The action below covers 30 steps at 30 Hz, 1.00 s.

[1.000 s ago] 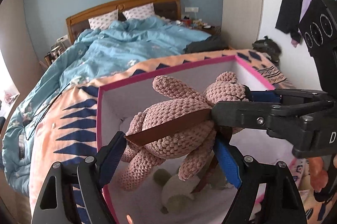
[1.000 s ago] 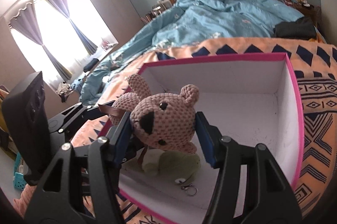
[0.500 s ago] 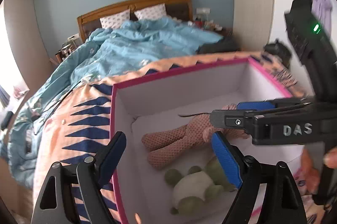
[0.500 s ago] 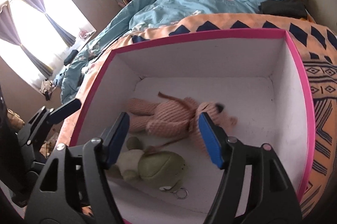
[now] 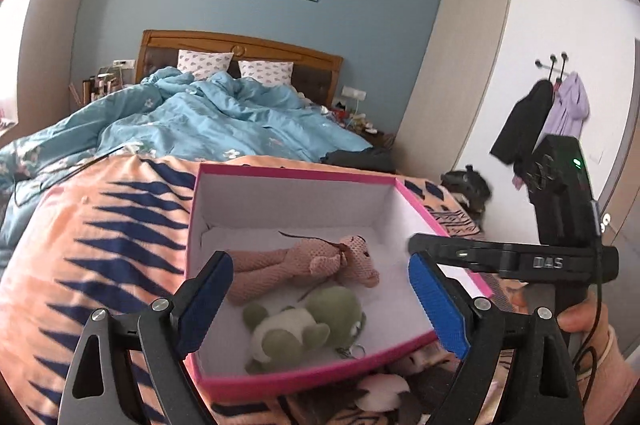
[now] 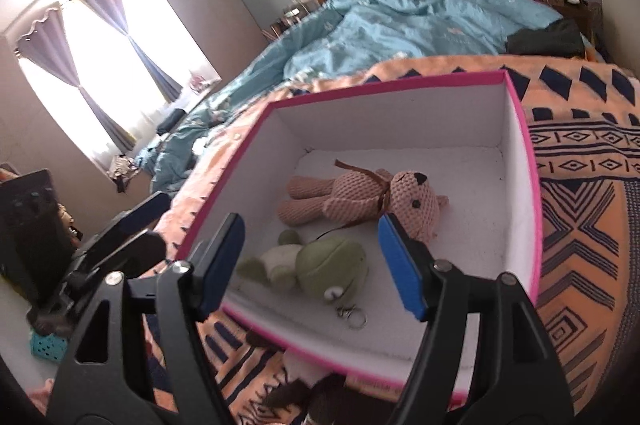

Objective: Organize objects
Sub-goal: 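Return the right gripper to the pile and grasp the brown and white dog plush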

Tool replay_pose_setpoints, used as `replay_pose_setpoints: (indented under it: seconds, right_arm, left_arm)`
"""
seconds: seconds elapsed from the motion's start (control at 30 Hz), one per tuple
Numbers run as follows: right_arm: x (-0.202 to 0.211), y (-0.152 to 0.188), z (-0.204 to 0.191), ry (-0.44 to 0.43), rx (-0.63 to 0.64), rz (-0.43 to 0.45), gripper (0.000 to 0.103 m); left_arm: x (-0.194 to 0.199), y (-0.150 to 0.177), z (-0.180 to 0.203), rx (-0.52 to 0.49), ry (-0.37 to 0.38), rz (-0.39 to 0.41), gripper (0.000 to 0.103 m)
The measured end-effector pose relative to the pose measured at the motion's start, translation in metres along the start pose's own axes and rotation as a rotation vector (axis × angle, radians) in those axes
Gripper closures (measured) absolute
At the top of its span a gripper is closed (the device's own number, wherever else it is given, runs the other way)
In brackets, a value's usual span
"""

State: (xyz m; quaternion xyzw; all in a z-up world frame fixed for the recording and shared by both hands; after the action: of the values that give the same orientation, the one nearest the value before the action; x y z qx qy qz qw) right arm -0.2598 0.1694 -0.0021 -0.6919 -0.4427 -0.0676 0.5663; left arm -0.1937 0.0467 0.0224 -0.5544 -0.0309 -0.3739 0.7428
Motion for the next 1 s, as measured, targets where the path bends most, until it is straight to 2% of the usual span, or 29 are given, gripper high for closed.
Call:
replay_pose_setpoints:
  seconds: [0.1,0.17,0.2,0.33,0.43,0.67,0.9,1.0]
  right_arm:
    - [0.023,0.011,-0.014,-0.015,0.042,0.037,0.030]
    - [0.036,0.021,-0.022,-0.021,0.069,0.052,0.029]
    - [0.044,0.028,-0.027,-0.025,0.085,0.065,0.029]
    - [0.066,0.058,-0.038,-0.026,0.135,0.071,0.027]
    - [0.070,0.088,-0.038,-0.006,0.151,0.035,0.027]
    - [0.061,0.143,-0.020,0.072,0.132,-0.053,0.027]
    - [0.039,0.158,-0.016,0.132,0.150,-0.087,0.027]
    - [0.030,0.168,-0.014,0.167,0.181,-0.131,0.027]
  left_arm:
    - [0.015,0.011,0.004,0.022,0.019,0.025,0.012]
    - [0.022,0.019,0.006,0.025,0.024,0.036,0.007]
    - [0.026,0.024,0.007,0.024,0.017,0.041,0.000]
    - [0.035,0.047,0.012,0.021,0.024,0.046,0.000]
    - [0.038,0.062,0.013,0.016,0.019,0.037,0.000]
    - [0.039,0.089,0.017,-0.023,-0.016,0.010,0.000]
    - [0.033,0.113,0.027,-0.099,-0.058,-0.031,0.000]
    - [0.031,0.118,0.029,-0.118,-0.071,-0.043,0.000]
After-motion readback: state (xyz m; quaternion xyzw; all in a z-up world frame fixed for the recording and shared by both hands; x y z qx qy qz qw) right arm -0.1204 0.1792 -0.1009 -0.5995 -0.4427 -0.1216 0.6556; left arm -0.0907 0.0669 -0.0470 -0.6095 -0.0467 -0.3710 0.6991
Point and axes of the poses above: each gripper's, at about its wrist camera, not at the fingertips, and x roughly against the way its jaws point, z to its right, y to its underside, the point moved 10 cm from there along -x, roughly the way its jaws point, and after that the axes turned 7 degrees about x, right-handed, at the moved point
